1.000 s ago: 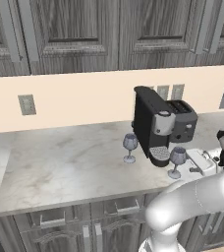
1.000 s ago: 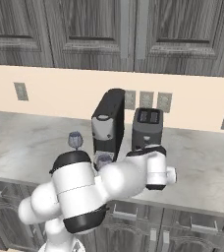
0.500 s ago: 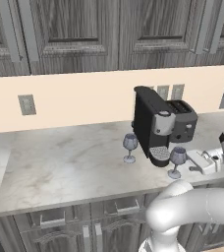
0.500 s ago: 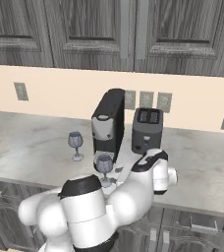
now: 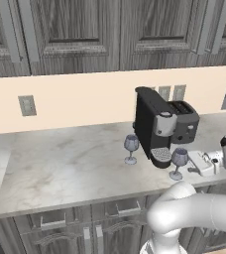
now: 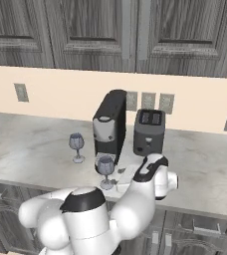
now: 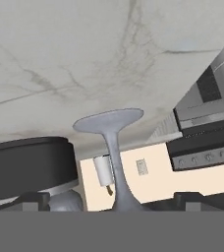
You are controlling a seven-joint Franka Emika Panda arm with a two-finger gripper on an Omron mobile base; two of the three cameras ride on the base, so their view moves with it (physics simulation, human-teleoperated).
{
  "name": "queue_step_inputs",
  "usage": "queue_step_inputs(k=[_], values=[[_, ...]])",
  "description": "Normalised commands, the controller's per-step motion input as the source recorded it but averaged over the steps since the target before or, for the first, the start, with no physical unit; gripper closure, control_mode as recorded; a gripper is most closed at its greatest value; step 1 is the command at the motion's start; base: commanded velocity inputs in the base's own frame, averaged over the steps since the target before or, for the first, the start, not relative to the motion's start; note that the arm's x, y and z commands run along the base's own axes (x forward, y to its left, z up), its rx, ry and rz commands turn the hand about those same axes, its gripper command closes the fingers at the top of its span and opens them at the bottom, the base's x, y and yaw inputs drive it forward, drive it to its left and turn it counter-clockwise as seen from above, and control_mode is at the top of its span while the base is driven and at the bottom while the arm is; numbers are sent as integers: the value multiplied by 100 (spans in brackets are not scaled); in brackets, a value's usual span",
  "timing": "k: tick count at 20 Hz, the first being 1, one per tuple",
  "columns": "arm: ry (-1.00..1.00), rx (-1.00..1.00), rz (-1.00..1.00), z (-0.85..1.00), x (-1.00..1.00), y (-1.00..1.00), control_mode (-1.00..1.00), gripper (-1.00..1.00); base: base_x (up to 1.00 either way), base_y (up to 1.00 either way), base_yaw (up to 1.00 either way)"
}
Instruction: Retrieve the wine glasses from the counter and place one next to each plate.
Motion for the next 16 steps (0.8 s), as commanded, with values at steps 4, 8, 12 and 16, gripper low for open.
queue_step_inputs(k=[4,8,12,16], values=[[-2,0,-2,-9,2,3,-100,-100,0,0,0],[0,0,0,0,0,0,-100,-100,0,0,0],[1,0,0,0,0,2,-100,-100,0,0,0],[7,0,0,-19,0,12,-100,-100,0,0,0]])
